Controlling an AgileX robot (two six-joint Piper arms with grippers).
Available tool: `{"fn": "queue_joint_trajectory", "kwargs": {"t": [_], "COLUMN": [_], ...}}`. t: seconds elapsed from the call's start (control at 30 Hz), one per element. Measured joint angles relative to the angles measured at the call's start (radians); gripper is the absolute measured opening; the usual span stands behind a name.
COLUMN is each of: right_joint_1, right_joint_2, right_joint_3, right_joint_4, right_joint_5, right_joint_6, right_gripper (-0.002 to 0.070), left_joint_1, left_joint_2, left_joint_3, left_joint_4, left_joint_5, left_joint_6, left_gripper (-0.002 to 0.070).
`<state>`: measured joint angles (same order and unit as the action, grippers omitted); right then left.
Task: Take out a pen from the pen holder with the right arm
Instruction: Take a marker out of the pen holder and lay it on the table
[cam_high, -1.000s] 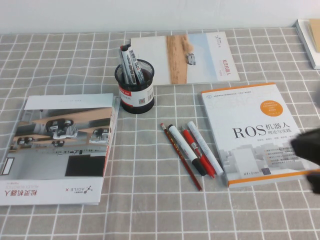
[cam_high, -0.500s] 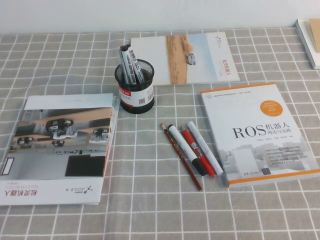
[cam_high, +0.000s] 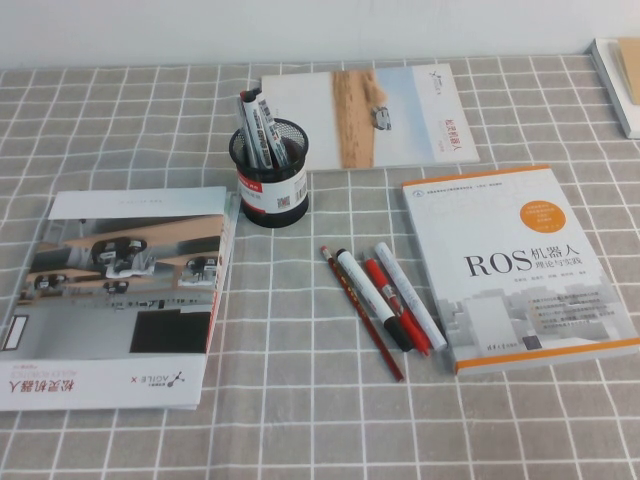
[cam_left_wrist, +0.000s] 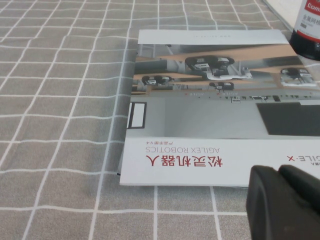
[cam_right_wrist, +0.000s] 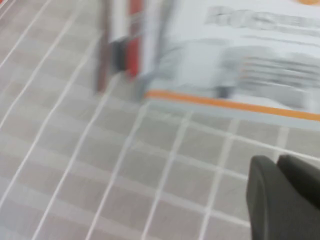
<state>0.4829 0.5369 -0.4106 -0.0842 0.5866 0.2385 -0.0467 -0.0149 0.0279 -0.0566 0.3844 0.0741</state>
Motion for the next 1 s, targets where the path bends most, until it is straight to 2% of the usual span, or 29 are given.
{"fn": "queue_joint_trajectory", "kwargs": {"t": [0.2, 0.33, 0.6, 0.87, 1.0], "right_joint_1": [-0.288, -0.386, -0.418, -0.425, -0.425], "right_joint_2": [-0.169, -0.312, -0.533, -0.546, -0.546], "right_joint_3": [0.170, 0.258, 0.346, 0.389, 0.392], "right_joint_4": [0.084, 0.096, 0.099, 0.097, 0.097], "right_joint_5": [-0.176, -0.208, -0.215, -0.244, -0.257], "right_joint_6": [-0.002, -0.002, -0.002, -0.006, -0.154], "right_gripper": [-0.0012, -0.0012, -0.0012, -0.0012, -0.0012], "left_joint_1": [0.000, 0.000, 0.000, 0.000, 0.000], "left_joint_2": [0.000, 0.000, 0.000, 0.000, 0.000], "left_joint_3": [0.000, 0.000, 0.000, 0.000, 0.000], "left_joint_4": [0.000, 0.000, 0.000, 0.000, 0.000], "left_joint_5": [0.000, 0.000, 0.000, 0.000, 0.000], "left_joint_6": [0.000, 0.000, 0.000, 0.000, 0.000], "left_gripper": [-0.0005, -0.0005, -0.0005, -0.0005, -0.0005]}}
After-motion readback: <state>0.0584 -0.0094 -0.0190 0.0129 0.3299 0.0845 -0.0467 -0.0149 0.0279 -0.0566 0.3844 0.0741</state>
